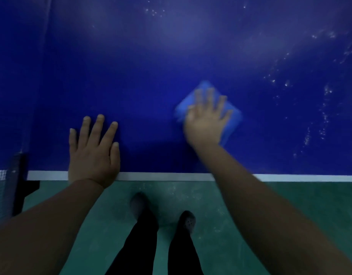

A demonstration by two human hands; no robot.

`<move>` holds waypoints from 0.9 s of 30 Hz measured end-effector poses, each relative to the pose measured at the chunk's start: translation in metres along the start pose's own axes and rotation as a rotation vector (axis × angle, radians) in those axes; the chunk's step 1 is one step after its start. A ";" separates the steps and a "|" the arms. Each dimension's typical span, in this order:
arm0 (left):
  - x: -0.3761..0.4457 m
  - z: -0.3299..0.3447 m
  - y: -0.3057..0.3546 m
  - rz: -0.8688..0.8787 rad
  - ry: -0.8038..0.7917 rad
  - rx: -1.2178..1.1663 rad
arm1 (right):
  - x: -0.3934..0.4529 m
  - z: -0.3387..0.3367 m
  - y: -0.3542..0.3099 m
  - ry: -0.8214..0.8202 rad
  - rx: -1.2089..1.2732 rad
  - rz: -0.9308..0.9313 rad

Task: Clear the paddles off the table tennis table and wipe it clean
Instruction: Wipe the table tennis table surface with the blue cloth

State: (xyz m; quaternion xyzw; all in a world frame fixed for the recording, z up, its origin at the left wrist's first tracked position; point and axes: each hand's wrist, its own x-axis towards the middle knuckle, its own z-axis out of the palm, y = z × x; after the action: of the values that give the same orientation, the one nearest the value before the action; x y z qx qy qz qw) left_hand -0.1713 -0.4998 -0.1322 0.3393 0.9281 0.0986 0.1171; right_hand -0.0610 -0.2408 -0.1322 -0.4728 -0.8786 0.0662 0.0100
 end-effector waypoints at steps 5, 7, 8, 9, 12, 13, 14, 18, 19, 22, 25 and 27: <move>0.001 0.003 -0.002 0.016 0.028 0.015 | 0.002 0.004 -0.018 -0.115 -0.118 -0.649; 0.002 0.004 -0.003 0.022 0.029 0.021 | 0.050 -0.004 0.008 -0.090 -0.147 -0.315; 0.002 0.005 -0.002 0.028 0.031 0.024 | 0.071 -0.010 0.018 -0.117 -0.125 -0.111; 0.001 0.005 -0.002 0.031 0.035 0.027 | 0.084 -0.014 0.020 -0.135 -0.074 0.057; 0.000 0.006 -0.004 0.034 0.044 0.028 | 0.080 -0.010 -0.031 -0.095 -0.056 0.148; 0.001 0.006 -0.004 0.033 0.047 0.029 | 0.067 -0.004 -0.057 -0.081 -0.064 0.022; 0.001 0.006 -0.004 0.034 0.050 0.030 | 0.050 0.004 -0.082 -0.064 -0.063 -0.168; 0.001 0.006 -0.003 0.035 0.045 0.032 | 0.043 0.015 -0.119 -0.161 -0.141 -0.959; 0.001 0.006 -0.004 0.033 0.039 0.029 | 0.068 0.013 -0.116 -0.158 -0.155 -0.947; 0.000 0.005 -0.005 0.027 0.023 0.033 | 0.137 0.001 -0.106 -0.160 -0.156 -0.576; 0.001 0.002 -0.003 0.015 0.015 -0.006 | 0.124 0.006 -0.126 -0.124 -0.151 -0.568; 0.000 0.001 -0.002 0.004 0.011 -0.027 | 0.089 0.014 -0.157 -0.108 -0.163 -0.863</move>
State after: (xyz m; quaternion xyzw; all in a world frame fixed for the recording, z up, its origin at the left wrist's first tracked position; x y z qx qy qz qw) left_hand -0.1719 -0.5015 -0.1333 0.3388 0.9267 0.1133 0.1166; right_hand -0.2415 -0.2533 -0.1305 -0.0579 -0.9972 0.0108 -0.0465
